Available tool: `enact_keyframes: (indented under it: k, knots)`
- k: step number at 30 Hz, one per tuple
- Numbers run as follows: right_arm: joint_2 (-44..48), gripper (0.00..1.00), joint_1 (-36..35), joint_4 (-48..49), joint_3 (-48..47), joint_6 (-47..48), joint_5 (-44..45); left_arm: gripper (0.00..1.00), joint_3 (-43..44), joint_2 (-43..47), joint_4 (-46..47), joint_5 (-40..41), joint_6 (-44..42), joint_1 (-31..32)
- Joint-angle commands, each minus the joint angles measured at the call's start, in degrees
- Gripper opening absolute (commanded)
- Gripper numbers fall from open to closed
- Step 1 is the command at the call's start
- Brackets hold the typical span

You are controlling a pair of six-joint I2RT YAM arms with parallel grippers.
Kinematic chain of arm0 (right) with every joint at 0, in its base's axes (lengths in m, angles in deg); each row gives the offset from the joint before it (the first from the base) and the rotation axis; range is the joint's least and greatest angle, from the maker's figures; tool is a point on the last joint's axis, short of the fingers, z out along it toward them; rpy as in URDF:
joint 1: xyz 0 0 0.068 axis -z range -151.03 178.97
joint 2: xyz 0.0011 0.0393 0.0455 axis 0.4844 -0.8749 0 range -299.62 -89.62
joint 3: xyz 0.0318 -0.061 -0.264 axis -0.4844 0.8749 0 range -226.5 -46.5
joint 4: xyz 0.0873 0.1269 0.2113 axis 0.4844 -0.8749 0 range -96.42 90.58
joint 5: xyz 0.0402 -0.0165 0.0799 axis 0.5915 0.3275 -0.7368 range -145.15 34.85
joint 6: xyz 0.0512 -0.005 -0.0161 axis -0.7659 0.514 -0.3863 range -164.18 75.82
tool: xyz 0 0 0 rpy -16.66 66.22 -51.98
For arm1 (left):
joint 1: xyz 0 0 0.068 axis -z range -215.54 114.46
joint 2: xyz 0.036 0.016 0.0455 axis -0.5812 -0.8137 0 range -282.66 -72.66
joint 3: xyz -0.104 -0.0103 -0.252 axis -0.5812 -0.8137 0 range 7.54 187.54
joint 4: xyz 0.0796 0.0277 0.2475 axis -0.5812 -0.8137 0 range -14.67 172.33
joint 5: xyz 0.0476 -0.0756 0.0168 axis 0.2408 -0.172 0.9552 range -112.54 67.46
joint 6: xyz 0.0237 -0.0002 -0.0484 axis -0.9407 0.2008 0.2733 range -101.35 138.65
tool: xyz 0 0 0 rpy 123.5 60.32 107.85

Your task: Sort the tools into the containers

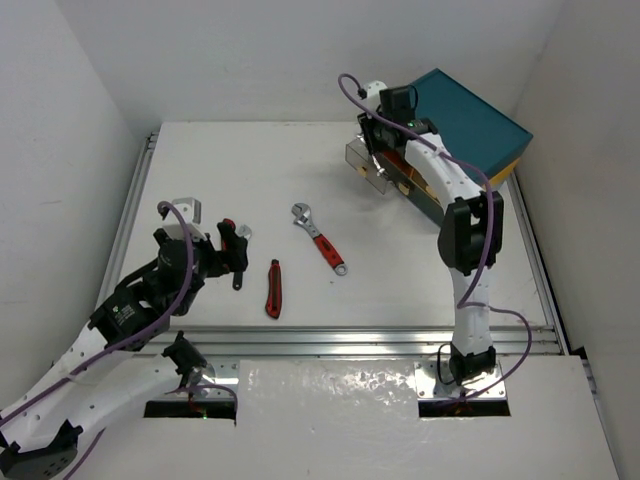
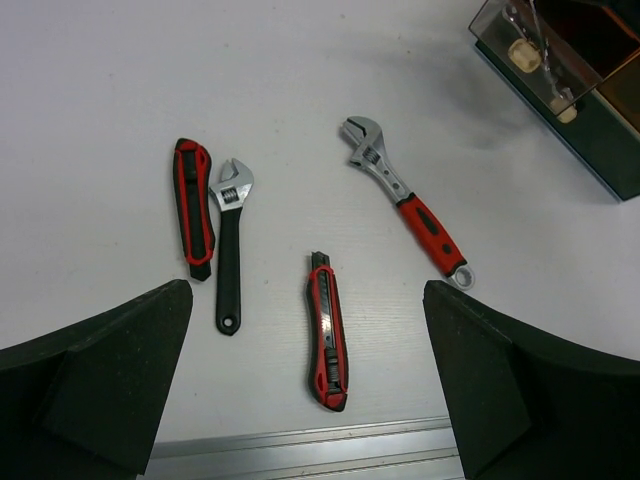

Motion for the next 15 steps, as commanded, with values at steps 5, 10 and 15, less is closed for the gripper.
enact_keyframes:
  k: [5,10,15]
  knots:
    - [8.72,0.58,-0.23,0.47,3.60,-1.97,-0.26,1.00,-0.27,-0.72,2.98,-0.96,-1.53,0.16]
    - [15.57,0.24,-2.60,3.88,13.26,-4.43,-5.79,1.00,-0.27,-0.90,2.89,-0.78,-1.35,0.16]
    - [13.66,0.00,-3.57,4.24,15.04,-5.23,-6.60,1.00,-0.36,-0.81,2.81,-0.78,-1.26,0.07]
